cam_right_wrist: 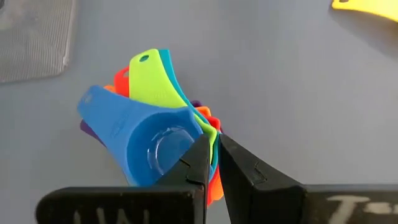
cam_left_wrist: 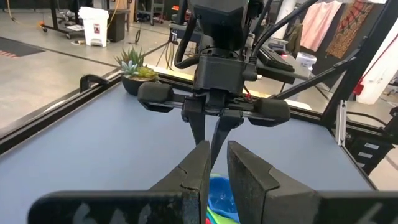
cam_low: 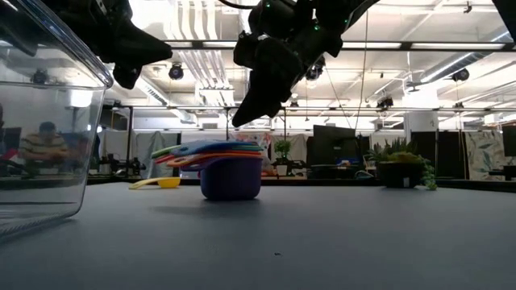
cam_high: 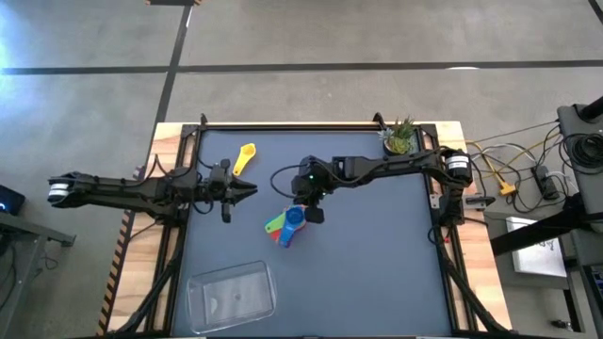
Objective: Nest measuring cups in basket
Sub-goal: Stack the blue measuring cup on top of the light green measuring cup, then stack the yellow measuring cup on top of the blue measuring cup
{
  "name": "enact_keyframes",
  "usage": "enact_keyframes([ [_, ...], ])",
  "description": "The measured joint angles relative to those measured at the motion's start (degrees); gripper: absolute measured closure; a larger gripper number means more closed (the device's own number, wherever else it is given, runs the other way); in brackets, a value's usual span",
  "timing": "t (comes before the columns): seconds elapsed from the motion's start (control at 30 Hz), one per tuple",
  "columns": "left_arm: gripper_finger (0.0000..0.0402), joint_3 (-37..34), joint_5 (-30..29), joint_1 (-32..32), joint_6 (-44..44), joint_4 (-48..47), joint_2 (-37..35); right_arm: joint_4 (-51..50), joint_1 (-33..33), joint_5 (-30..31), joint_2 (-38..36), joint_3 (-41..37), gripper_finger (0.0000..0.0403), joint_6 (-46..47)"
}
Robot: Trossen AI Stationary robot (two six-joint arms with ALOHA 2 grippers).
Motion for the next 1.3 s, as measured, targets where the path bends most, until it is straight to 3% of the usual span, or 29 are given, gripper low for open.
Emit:
enact_keyframes([
  [0.33,0.0364,0.0,-0.3,0.1,-4.3,-0.6,0.1,-0.7,0.0,0.1,-2.7,-0.1,0.0380,-2.3],
  [0.5,0.0364,0.0,-3.5,2.4,-8.3,-4.9,0.1,0.8,-0.2,0.5,-4.3,-1.4,0.0380,-2.4],
  [0.77,0.0364,6.2,-4.3,9.1,-8.3,-20.6,2.6,5.6,0.4,0.5,-5.0,-7.9,0.0380,0.0],
  [0.93,0.0361,11.5,-4.2,14.2,-5.1,-27.8,7.0,13.7,1.3,0.5,-7.1,-13.9,0.0380,2.1],
  [1.13,0.0301,15.2,-4.2,18.8,-0.1,-31.0,14.2,23.7,1.8,0.7,-16.2,-24.6,0.0380,5.4],
  [1.3,0.0226,19.1,-4.2,22.2,2.1,-32.1,21.0,31.3,2.5,5.8,-25.7,-35.3,0.0380,6.9],
])
